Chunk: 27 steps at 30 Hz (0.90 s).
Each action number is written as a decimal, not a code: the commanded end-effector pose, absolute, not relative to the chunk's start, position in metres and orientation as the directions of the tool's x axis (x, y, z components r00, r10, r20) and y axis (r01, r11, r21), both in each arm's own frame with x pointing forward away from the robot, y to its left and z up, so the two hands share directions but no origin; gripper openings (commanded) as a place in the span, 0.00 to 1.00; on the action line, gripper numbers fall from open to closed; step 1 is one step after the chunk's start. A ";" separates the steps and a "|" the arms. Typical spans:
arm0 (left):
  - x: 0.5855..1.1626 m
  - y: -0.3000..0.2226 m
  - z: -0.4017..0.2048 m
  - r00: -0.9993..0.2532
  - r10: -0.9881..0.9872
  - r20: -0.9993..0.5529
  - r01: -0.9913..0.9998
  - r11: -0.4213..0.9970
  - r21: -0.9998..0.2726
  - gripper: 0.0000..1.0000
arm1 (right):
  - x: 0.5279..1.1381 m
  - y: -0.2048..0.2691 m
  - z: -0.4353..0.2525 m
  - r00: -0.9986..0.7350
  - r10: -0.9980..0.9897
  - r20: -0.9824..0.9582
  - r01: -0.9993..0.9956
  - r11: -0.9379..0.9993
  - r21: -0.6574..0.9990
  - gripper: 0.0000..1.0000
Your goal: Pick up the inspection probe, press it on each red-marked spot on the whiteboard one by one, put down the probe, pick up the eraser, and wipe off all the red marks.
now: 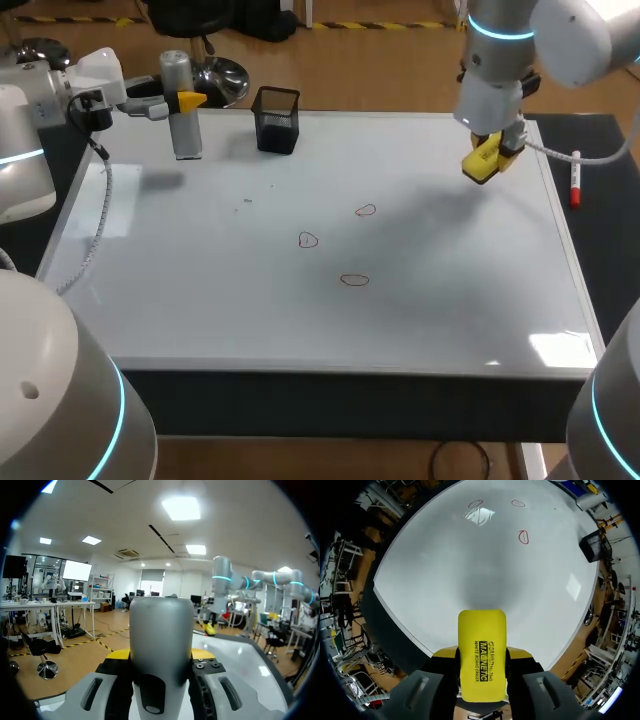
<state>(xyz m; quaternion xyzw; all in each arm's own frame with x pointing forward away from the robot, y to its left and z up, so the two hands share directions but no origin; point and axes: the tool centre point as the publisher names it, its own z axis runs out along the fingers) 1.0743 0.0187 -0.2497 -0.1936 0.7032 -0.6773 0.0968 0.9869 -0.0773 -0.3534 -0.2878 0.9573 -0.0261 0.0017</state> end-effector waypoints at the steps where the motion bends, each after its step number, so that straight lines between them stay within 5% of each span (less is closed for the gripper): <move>1: 1.073 0.018 -0.249 -0.905 -0.407 0.123 -0.138 0.007 -0.990 0.00 | 1.000 -0.083 -0.357 -0.831 -0.556 0.020 -0.556 0.830 -0.033 0.00; 27: 1.073 0.018 -0.249 -0.905 -0.407 0.123 -0.138 0.007 -0.990 0.00 | 1.023 -0.091 -0.356 -0.823 -0.568 -0.005 -0.568 0.823 -0.003 0.00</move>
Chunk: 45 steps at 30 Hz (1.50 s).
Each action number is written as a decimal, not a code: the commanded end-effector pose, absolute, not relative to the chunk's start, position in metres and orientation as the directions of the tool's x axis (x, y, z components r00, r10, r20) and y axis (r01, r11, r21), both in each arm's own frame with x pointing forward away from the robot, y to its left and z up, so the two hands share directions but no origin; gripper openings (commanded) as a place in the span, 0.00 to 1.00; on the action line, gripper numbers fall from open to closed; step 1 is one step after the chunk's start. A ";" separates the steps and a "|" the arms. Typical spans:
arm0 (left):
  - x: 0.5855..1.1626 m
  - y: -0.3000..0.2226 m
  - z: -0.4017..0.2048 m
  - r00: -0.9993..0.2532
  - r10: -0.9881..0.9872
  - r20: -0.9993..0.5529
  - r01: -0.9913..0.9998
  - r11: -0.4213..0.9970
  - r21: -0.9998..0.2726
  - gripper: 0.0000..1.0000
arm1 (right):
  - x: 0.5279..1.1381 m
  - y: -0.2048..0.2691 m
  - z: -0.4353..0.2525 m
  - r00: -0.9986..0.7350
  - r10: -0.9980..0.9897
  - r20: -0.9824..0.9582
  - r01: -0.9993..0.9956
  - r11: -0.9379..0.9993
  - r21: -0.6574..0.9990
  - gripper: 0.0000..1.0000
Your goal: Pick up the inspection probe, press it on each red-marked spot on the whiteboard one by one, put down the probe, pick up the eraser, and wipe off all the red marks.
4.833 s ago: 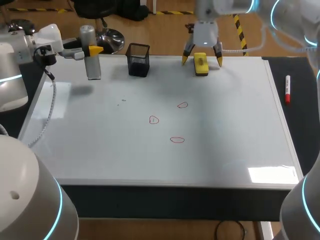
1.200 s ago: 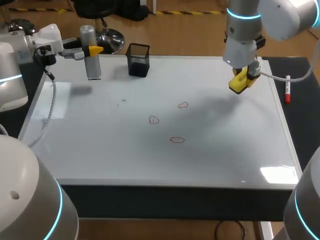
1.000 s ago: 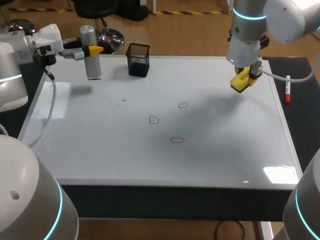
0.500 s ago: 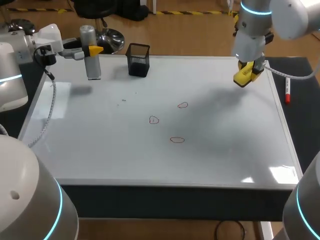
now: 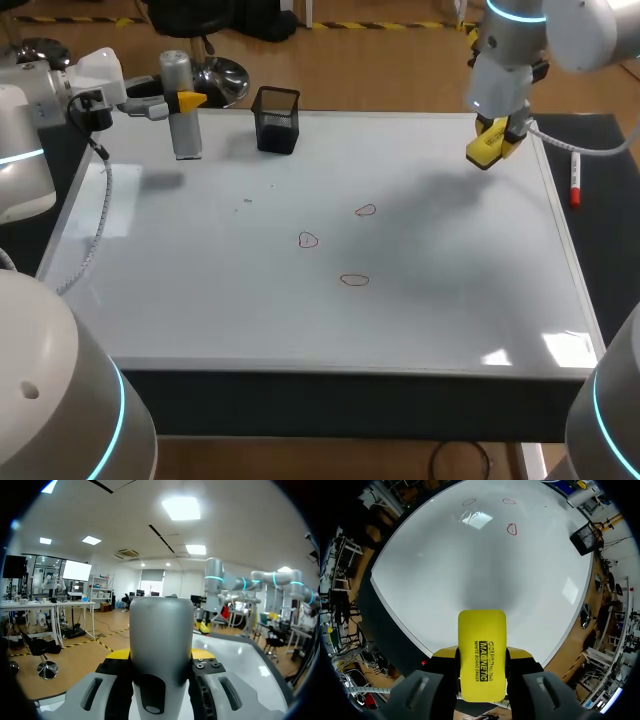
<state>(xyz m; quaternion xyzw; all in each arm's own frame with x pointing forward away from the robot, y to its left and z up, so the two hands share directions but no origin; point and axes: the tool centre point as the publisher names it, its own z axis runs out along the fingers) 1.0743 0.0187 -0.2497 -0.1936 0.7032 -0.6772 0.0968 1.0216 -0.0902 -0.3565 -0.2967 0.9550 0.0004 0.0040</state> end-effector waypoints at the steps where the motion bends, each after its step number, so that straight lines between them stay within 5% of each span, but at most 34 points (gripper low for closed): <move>1: 1.073 0.018 -0.249 -0.905 -0.407 0.123 -0.138 0.007 -0.990 0.00 | 1.023 -0.091 -0.356 -0.823 -0.568 -0.005 -0.568 0.823 -0.003 0.00; 19: 1.069 0.015 -0.243 -0.908 -0.404 0.110 -0.117 -0.008 -0.993 0.00 | 1.023 -0.091 -0.356 -0.823 -0.568 -0.005 -0.568 0.823 -0.003 0.00; 45: 0.937 -0.100 -0.229 -0.996 -0.069 0.052 -0.047 -0.077 -0.996 0.00 | 1.023 -0.091 -0.356 -0.823 -0.568 -0.005 -0.568 0.823 -0.003 0.00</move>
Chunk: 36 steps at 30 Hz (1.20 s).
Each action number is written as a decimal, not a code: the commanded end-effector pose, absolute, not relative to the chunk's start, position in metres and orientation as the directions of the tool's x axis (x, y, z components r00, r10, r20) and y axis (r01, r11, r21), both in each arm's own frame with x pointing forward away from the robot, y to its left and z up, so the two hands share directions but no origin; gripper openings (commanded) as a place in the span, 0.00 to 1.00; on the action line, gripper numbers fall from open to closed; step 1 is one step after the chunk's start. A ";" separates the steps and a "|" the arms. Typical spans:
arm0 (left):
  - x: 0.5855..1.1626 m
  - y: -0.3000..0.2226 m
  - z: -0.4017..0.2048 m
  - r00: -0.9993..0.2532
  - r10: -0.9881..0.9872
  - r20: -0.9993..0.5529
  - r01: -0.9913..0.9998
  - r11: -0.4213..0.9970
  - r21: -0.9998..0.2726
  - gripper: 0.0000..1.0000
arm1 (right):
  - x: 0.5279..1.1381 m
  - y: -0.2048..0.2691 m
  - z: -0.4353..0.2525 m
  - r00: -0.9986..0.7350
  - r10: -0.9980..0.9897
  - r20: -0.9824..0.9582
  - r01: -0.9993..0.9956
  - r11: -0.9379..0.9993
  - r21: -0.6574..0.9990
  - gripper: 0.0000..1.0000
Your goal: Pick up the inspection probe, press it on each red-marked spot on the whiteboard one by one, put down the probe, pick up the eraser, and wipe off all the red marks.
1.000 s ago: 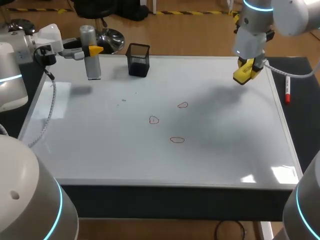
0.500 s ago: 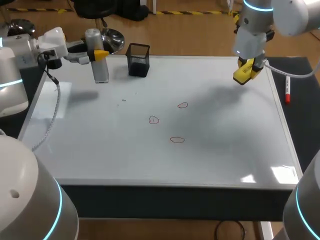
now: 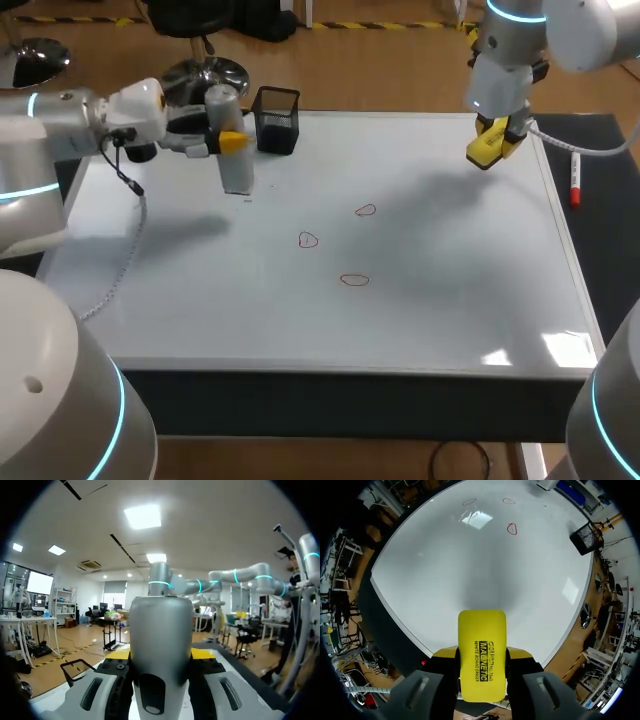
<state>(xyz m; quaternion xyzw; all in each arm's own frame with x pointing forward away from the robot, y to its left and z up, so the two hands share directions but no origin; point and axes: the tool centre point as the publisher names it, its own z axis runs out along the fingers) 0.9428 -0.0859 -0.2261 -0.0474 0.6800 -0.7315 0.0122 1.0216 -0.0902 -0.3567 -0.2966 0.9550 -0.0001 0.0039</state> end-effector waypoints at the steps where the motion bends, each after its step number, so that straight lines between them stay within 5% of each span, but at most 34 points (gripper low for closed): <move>1: 0.934 -0.104 -0.230 -0.997 -0.054 0.052 -0.048 -0.074 -0.996 0.00 | 1.023 -0.091 -0.356 -0.823 -0.568 -0.005 -0.568 0.823 -0.003 0.00; 36: 0.887 -0.186 -0.277 -0.983 0.150 0.107 -0.119 -0.072 -0.990 0.00 | 1.023 -0.091 -0.356 -0.823 -0.568 -0.005 -0.568 0.823 -0.003 0.00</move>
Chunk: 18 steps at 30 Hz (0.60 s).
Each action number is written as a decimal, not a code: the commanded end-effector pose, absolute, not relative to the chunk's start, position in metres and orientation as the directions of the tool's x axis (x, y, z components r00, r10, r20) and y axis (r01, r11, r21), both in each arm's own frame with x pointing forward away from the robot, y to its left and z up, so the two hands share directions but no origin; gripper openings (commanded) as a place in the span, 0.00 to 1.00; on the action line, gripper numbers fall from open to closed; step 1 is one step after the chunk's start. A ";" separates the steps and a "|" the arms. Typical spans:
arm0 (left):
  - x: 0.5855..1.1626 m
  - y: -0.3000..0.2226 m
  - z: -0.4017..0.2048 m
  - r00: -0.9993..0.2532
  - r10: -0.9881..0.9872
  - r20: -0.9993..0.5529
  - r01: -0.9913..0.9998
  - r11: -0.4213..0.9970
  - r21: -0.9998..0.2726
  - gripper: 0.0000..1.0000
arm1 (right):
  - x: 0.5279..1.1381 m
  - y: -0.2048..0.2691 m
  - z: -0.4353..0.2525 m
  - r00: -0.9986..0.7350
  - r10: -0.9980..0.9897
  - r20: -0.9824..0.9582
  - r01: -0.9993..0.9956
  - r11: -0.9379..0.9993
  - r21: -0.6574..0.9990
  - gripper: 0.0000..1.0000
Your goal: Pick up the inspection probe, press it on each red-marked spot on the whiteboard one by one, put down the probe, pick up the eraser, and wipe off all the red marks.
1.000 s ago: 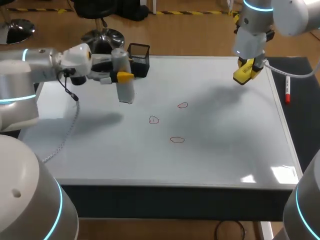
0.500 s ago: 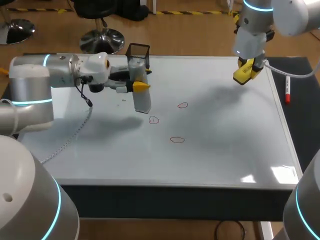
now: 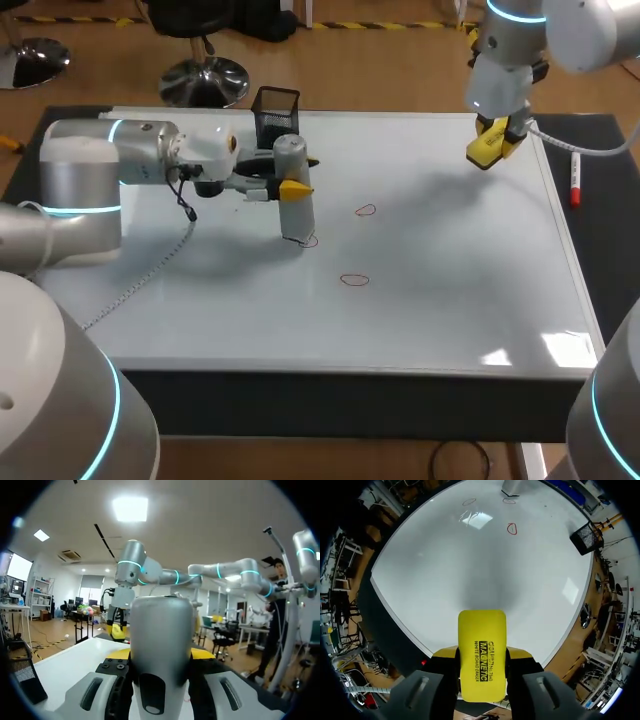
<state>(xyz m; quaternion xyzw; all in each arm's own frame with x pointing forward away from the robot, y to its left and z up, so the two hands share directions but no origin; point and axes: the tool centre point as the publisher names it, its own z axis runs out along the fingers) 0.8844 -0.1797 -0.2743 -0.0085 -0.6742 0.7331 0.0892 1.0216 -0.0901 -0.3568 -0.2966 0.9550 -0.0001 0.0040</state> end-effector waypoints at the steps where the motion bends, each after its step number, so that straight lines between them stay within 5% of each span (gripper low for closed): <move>1: 0.888 -0.187 -0.278 -0.983 0.151 0.108 -0.120 -0.072 -0.990 0.00 | 1.023 -0.091 -0.356 -0.823 -0.568 -0.005 -0.568 0.823 -0.003 0.00; 18: 0.889 -0.189 -0.297 -0.977 0.163 0.138 -0.148 -0.052 -0.988 0.00 | 1.023 -0.091 -0.356 -0.823 -0.568 -0.005 -0.568 0.823 -0.003 0.00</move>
